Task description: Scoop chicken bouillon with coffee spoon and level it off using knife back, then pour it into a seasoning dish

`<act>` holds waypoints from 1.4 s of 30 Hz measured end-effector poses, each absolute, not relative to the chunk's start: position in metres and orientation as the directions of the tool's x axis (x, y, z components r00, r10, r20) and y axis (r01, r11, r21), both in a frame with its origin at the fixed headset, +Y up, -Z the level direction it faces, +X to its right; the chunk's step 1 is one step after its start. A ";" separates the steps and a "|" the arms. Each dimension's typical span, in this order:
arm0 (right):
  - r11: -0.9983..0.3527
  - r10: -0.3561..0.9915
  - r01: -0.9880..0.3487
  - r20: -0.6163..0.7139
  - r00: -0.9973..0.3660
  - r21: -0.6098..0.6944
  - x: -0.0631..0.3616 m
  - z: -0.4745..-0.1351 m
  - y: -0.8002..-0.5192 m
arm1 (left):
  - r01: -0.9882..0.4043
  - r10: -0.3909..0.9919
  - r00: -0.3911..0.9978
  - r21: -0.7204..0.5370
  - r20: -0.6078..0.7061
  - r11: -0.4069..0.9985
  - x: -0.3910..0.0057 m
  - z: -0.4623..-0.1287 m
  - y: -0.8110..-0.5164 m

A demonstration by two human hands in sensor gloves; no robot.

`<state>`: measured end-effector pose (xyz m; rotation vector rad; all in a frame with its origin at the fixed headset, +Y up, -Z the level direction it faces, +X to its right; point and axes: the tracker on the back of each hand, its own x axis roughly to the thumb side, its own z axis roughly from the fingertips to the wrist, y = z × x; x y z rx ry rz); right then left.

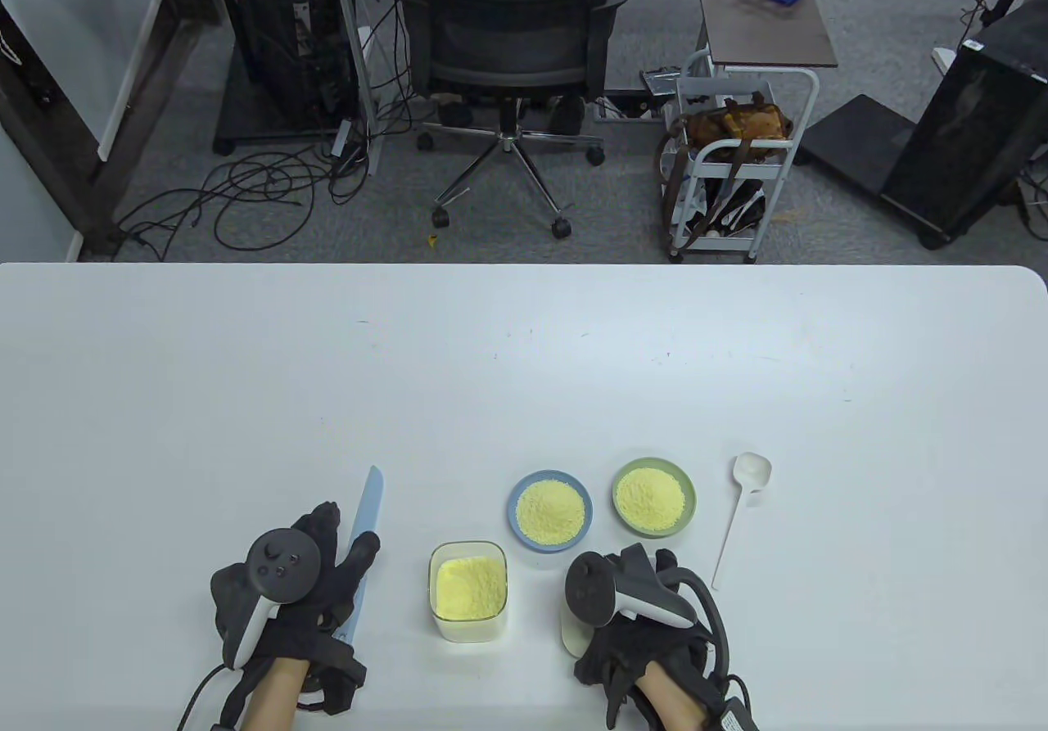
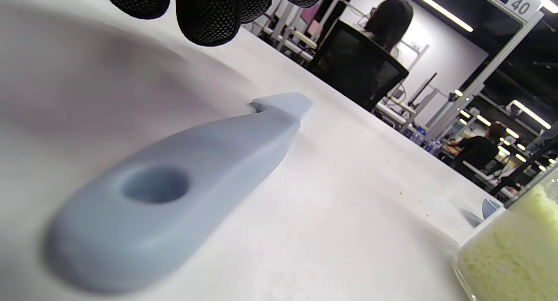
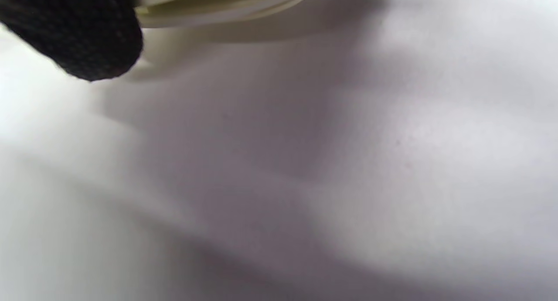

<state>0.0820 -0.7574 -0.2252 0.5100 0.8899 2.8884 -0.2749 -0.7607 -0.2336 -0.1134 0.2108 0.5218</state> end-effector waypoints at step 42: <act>-0.871 0.424 -0.233 0.425 -0.800 0.431 -0.026 -0.233 -0.714 | -0.508 0.484 0.852 -0.089 -0.200 0.857 -0.270 -0.232 -0.763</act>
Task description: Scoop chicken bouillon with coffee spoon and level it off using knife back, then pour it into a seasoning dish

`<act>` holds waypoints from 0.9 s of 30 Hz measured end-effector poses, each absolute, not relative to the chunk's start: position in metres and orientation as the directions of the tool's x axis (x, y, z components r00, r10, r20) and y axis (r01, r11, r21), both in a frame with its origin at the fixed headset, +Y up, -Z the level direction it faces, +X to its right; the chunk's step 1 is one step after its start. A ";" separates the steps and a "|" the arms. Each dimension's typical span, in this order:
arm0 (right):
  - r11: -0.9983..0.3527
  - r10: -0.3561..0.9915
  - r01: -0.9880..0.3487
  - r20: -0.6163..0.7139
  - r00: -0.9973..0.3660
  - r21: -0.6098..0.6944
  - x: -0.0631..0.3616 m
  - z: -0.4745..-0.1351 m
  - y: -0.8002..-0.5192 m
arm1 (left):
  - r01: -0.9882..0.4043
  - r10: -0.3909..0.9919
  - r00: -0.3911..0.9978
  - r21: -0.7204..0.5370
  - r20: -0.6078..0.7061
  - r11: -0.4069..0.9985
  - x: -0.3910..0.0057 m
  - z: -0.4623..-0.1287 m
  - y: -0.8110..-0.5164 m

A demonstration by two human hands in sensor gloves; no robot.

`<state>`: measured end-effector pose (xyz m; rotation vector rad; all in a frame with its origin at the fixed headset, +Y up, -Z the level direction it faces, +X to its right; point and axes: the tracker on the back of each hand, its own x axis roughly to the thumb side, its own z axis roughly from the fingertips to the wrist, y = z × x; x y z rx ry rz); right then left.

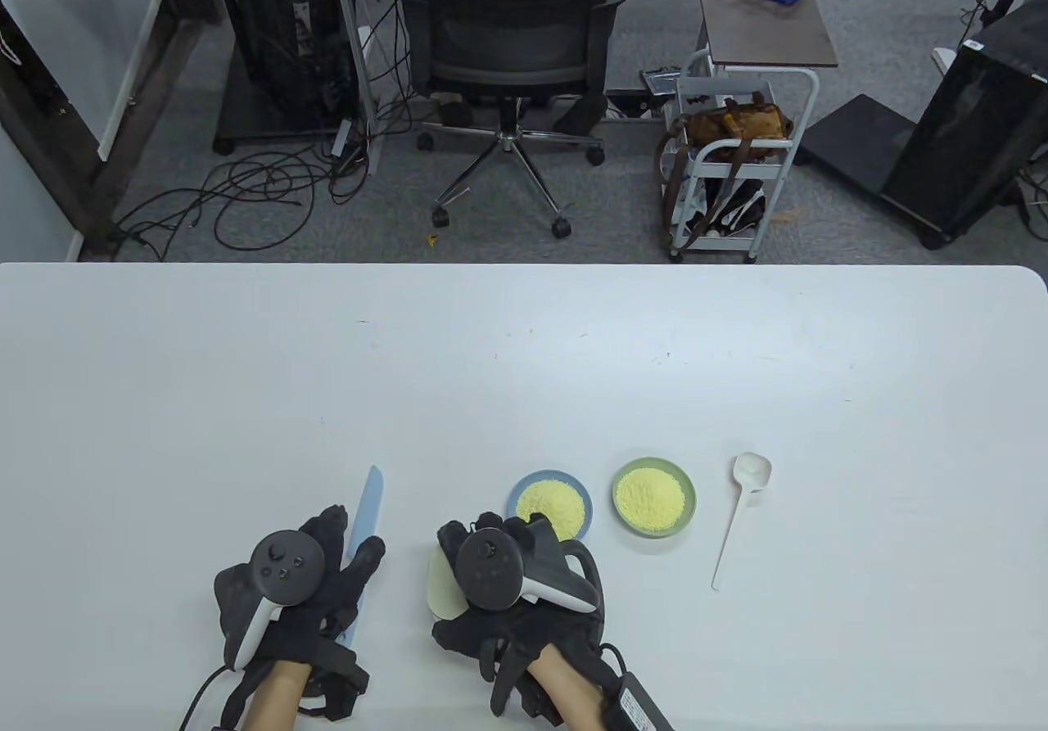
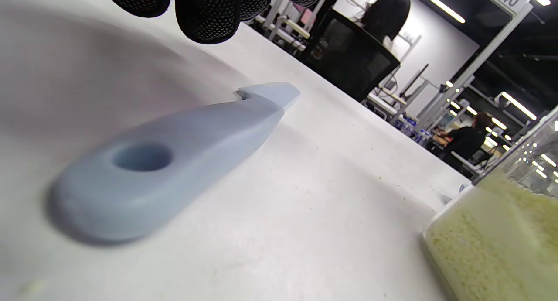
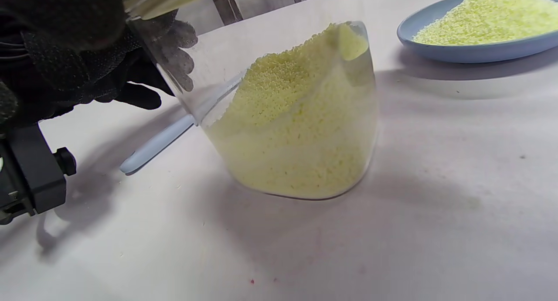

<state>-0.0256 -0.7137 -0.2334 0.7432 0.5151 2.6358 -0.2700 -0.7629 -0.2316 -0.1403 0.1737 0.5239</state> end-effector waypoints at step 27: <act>-0.653 0.751 -0.720 0.326 -0.575 0.235 0.023 -0.219 -0.719 | -0.764 0.843 0.513 -0.363 0.159 0.533 -0.207 -0.208 -0.751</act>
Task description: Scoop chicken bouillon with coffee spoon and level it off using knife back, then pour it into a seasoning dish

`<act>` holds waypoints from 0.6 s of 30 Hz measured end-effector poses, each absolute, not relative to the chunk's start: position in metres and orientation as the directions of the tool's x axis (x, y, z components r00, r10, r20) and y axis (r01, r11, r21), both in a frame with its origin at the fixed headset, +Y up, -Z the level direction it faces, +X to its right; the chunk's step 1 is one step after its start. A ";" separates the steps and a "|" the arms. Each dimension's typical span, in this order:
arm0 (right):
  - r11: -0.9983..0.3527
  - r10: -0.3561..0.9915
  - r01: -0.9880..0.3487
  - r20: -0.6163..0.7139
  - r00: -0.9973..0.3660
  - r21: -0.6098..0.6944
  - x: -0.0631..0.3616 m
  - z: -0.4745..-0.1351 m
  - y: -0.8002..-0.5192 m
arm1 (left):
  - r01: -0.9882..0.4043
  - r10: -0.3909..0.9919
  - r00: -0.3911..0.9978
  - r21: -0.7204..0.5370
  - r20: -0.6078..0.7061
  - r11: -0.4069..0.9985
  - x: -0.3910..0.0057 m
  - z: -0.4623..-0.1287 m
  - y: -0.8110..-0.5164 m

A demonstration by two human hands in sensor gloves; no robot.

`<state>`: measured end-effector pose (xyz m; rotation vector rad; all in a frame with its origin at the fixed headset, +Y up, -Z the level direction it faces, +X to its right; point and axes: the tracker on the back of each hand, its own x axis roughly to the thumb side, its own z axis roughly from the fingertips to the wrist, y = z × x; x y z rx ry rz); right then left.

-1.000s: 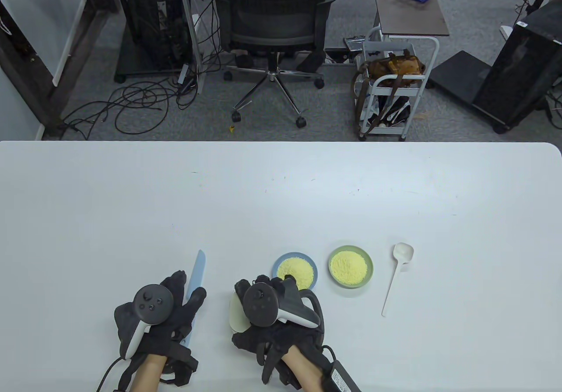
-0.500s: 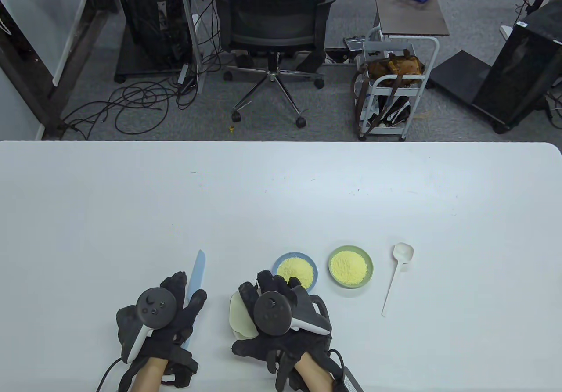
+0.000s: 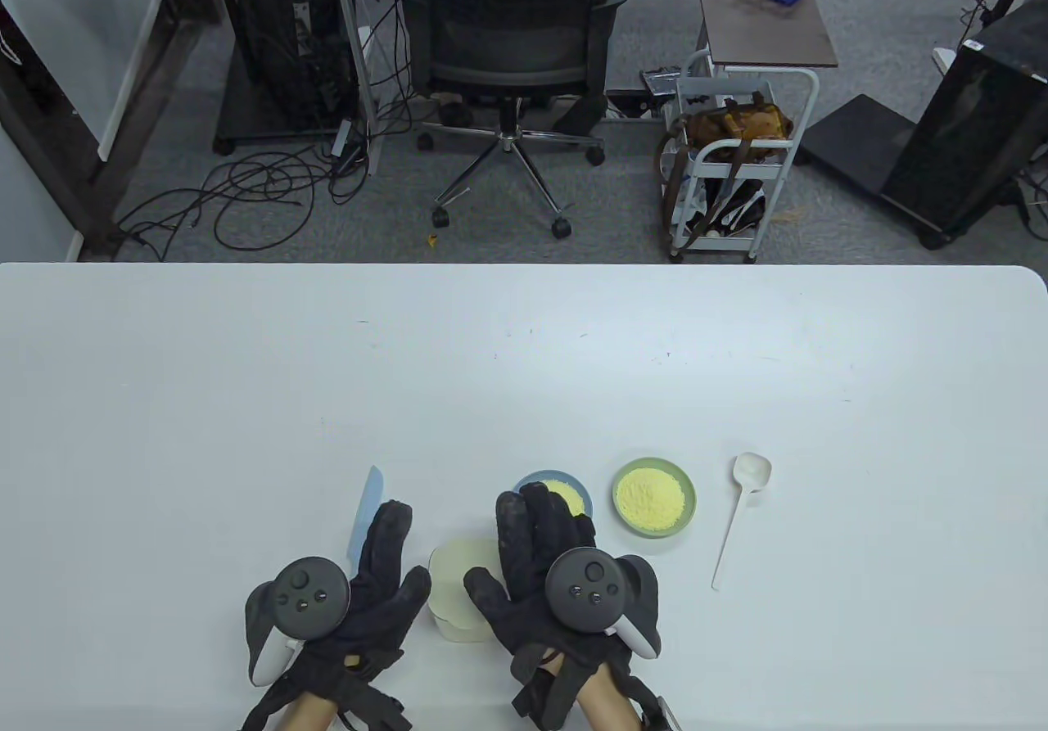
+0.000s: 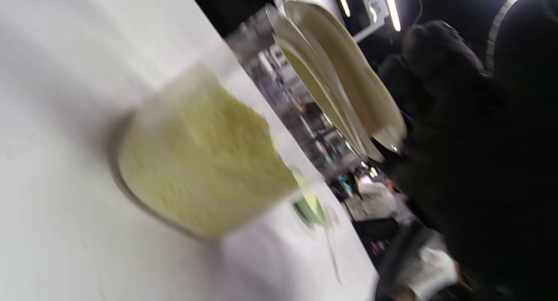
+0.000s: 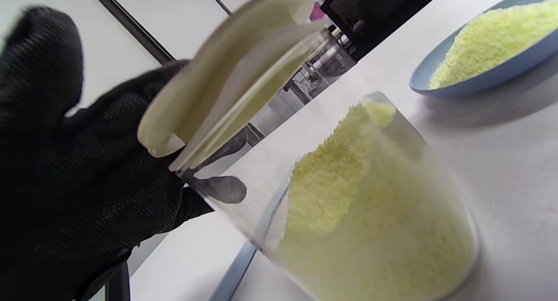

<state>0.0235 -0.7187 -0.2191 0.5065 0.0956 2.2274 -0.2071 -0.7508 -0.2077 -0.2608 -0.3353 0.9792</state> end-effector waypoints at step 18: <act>-0.585 0.811 -0.743 0.216 -0.543 0.326 0.010 -0.223 -0.747 | -0.785 0.877 0.445 -0.393 0.180 0.479 -0.184 -0.210 -0.770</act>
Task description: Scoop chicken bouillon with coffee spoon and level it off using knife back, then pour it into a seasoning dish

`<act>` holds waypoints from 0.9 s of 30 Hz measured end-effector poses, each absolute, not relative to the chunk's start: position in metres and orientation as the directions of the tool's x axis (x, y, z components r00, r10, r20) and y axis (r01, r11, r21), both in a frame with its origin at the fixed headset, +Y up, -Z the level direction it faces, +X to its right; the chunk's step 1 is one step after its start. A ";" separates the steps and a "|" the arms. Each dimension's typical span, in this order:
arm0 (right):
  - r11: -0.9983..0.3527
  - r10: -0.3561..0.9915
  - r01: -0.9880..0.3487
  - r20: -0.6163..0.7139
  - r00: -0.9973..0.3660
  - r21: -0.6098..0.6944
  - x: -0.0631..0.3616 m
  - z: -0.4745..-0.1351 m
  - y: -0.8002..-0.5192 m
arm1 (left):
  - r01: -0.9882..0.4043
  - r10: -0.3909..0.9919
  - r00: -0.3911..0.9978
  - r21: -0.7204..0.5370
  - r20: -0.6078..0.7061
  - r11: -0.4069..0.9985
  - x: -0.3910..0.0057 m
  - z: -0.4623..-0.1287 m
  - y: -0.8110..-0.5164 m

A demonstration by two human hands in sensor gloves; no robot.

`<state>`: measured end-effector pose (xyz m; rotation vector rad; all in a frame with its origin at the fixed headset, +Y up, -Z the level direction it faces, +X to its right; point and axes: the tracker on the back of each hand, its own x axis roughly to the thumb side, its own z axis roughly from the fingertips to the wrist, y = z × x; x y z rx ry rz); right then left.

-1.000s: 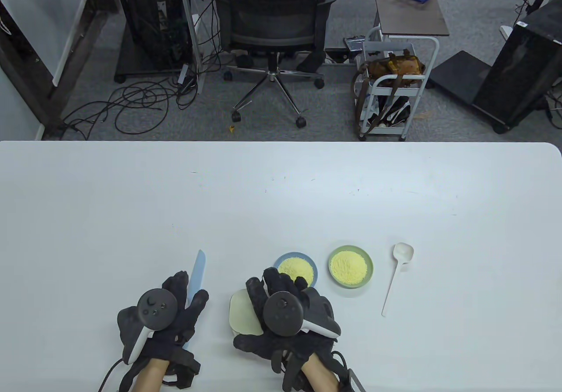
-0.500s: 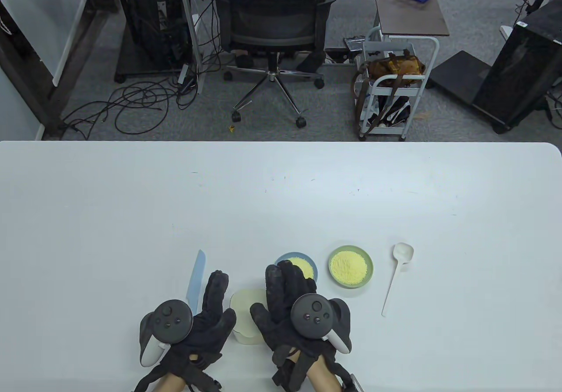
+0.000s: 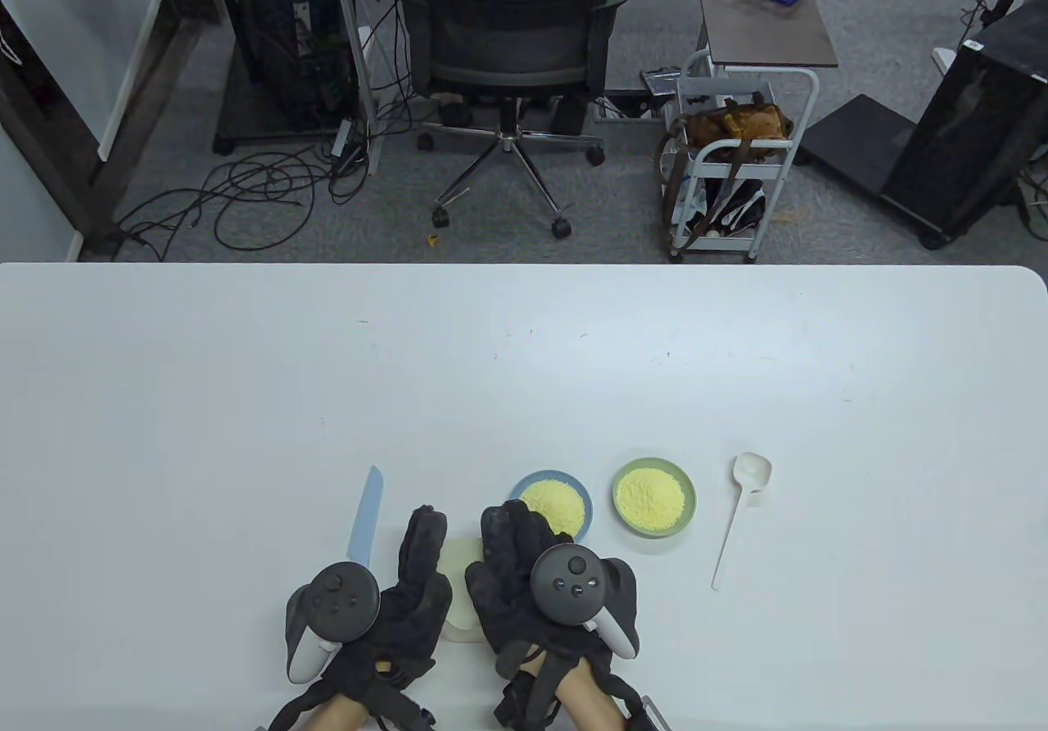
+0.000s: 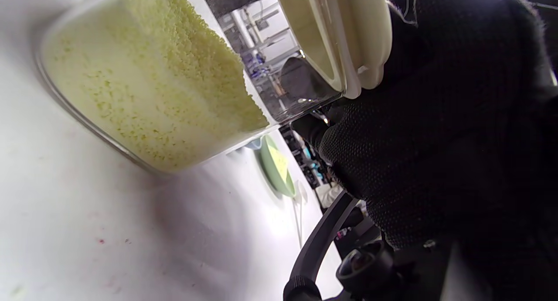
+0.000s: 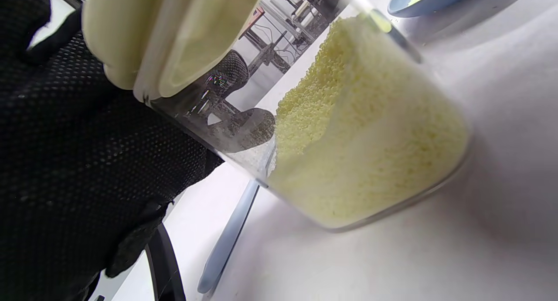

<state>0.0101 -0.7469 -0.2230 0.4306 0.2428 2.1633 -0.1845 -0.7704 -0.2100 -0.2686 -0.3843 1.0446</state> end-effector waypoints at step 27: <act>-0.603 0.796 -0.724 0.195 -0.573 0.336 0.009 -0.227 -0.757 | -0.766 0.883 0.448 -0.450 0.139 0.459 -0.186 -0.213 -0.777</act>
